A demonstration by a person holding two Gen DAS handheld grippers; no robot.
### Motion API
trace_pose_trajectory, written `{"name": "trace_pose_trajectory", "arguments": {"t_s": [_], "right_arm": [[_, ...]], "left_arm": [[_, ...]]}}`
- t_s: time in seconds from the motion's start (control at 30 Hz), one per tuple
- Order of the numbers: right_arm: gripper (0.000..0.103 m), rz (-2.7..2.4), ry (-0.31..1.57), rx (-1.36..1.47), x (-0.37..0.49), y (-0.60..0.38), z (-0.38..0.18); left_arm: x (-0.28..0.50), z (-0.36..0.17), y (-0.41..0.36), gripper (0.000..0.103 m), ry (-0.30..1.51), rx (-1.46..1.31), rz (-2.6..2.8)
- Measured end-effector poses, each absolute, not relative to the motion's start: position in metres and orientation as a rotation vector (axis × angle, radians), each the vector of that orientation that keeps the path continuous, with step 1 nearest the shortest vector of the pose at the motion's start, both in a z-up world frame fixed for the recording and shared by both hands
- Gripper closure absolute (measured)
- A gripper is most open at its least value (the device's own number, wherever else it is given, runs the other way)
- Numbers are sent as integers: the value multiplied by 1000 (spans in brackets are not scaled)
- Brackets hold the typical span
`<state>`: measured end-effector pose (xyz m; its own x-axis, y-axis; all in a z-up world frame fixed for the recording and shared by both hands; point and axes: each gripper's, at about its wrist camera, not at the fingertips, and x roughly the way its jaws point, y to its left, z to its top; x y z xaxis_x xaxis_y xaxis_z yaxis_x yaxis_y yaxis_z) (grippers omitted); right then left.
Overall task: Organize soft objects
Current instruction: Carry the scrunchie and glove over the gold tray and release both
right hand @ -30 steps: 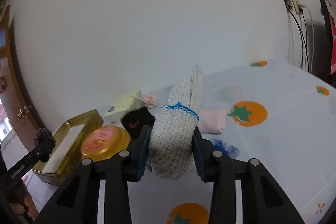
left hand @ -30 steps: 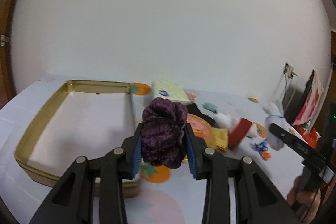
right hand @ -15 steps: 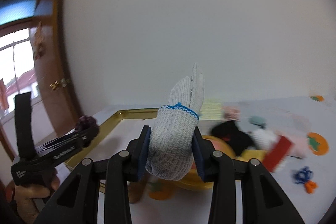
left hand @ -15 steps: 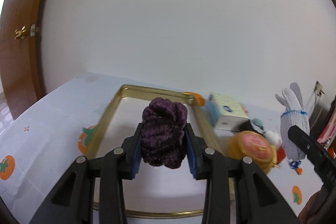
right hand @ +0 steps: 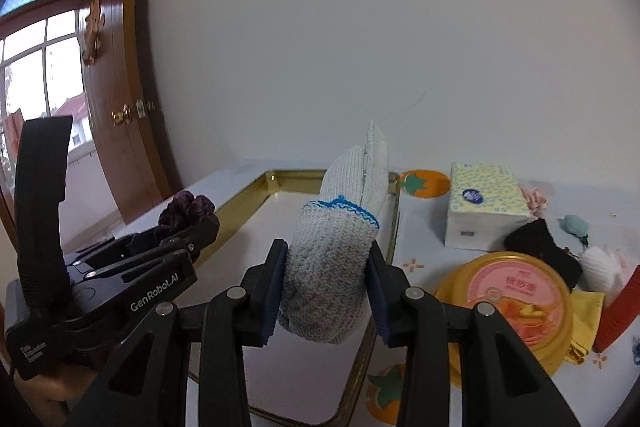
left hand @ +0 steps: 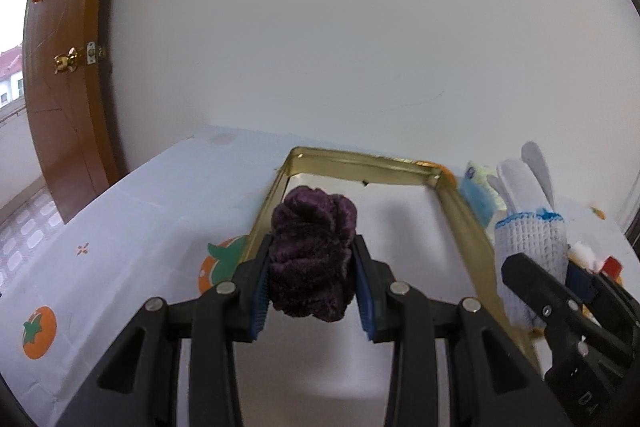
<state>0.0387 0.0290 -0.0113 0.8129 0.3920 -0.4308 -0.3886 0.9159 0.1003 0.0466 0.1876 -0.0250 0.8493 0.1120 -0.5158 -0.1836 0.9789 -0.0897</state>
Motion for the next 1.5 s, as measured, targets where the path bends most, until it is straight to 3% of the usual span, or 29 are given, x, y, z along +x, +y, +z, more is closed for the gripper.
{"name": "trace_pose_trajectory", "arguments": {"t_s": [0.5, 0.7, 0.8, 0.83, 0.9, 0.97, 1.0, 1.5], "right_arm": [[60, 438, 482, -77, 42, 49, -18], [45, 435, 451, -92, 38, 50, -18], [28, 426, 438, -35, 40, 39, -18], [27, 422, 423, -10, 39, 34, -17], [27, 392, 392, 10, 33, 27, -14], [27, 345, 355, 15, 27, 22, -12], [26, 326, 342, 12, 26, 20, -11], [23, 226, 299, 54, 13, -5, -3]], "left_arm": [[54, -28, 188, 67, 565, -141, 176], [53, -27, 189, 66, 559, -146, 196], [50, -25, 188, 61, 546, -139, 217], [49, -24, 186, 59, 539, -128, 228], [45, -21, 180, 45, 513, -92, 259], [38, -18, 174, 8, 474, -57, 302], [34, -16, 172, 3, 451, -46, 319], [18, -9, 173, 1, 380, -45, 388]]}}
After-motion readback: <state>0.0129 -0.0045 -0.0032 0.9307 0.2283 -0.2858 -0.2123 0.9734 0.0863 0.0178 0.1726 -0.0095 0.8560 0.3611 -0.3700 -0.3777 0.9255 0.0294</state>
